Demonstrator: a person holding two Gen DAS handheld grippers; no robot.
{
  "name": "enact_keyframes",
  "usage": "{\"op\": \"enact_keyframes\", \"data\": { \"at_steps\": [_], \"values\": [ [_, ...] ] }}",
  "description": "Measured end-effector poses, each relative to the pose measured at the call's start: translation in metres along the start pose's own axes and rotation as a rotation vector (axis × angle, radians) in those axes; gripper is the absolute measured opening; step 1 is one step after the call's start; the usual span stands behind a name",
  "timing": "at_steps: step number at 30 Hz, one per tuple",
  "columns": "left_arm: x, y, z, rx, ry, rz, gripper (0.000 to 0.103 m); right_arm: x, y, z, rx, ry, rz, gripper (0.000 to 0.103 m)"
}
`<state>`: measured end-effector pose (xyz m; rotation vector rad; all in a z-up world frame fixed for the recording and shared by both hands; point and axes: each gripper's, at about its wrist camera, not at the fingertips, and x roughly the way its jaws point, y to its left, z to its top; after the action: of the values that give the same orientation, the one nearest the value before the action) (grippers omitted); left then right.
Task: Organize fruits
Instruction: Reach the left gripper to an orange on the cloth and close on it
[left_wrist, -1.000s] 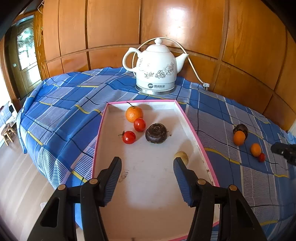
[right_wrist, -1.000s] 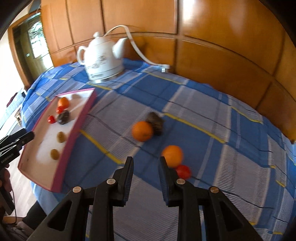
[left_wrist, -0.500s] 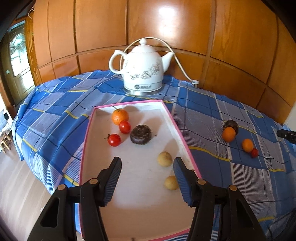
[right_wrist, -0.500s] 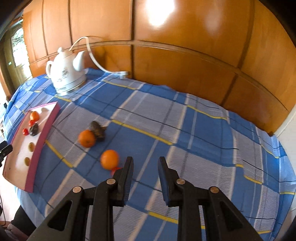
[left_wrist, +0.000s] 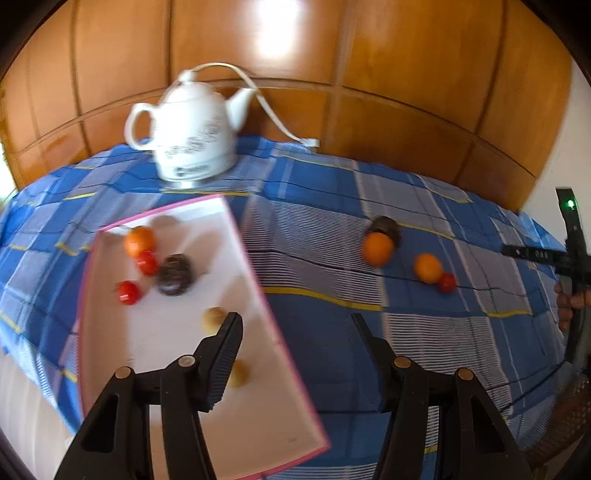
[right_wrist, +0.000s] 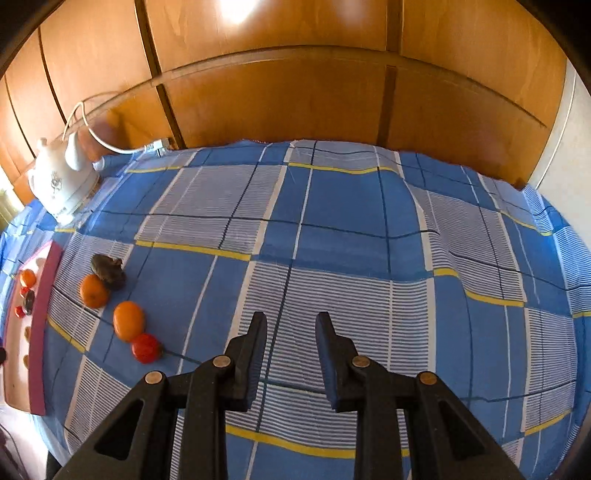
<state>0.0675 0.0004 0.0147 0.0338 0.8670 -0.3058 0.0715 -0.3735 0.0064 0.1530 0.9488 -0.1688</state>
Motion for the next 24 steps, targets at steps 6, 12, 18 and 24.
{"op": "enact_keyframes", "data": {
  "at_steps": [6, 12, 18, 24],
  "values": [
    [0.027, -0.044, 0.017, 0.033, 0.064, -0.138, 0.055, 0.003, 0.004, 0.000, 0.017, 0.022, 0.052, 0.027],
    [0.064, -0.090, 0.041, 0.012, 0.123, -0.267, 0.040, 0.004, 0.013, 0.001, -0.001, 0.031, 0.074, 0.027],
    [0.099, -0.123, 0.055, -0.021, 0.166, -0.276, 0.040, 0.005, 0.023, -0.001, -0.037, 0.045, 0.075, 0.027],
    [0.127, -0.140, 0.060, -0.015, 0.191, -0.232, 0.040, 0.004, 0.027, -0.002, -0.041, 0.057, 0.100, 0.027]
  ]
}}
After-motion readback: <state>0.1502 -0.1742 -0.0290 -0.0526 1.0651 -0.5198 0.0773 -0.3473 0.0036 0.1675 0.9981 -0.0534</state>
